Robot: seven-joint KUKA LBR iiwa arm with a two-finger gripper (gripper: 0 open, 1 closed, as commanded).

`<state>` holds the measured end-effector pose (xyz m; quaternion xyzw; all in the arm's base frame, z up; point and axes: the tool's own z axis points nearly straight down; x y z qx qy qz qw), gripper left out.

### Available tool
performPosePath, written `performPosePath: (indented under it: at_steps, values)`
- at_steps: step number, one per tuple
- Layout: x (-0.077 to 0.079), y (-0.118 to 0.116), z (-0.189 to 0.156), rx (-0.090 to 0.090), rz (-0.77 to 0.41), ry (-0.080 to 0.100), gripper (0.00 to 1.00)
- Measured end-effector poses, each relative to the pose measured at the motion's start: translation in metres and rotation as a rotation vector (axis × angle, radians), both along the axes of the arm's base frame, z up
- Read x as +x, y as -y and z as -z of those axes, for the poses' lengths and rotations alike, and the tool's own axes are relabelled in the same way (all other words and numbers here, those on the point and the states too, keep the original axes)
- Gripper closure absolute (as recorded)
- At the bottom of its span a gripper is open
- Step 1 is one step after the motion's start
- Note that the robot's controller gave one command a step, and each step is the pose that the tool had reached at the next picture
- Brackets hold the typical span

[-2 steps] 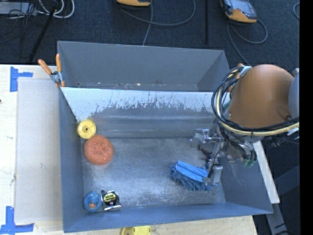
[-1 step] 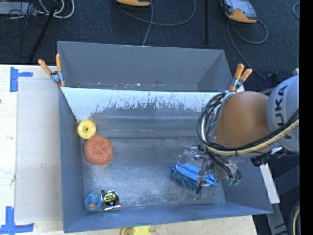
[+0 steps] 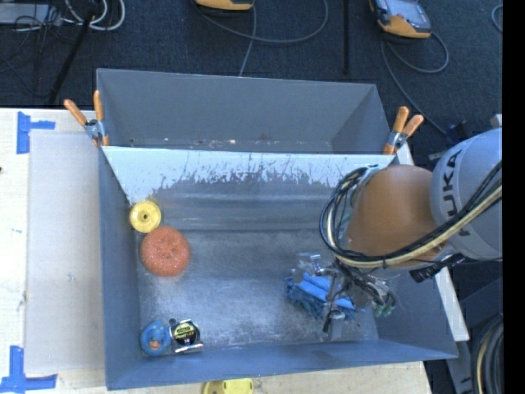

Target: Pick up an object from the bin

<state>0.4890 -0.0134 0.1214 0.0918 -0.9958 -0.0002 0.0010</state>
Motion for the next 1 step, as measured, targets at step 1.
performPosePath:
  at_steps: [1]
  values:
    - [0.0353,0.0070,-0.0007,0.001,0.140,0.002,0.00]
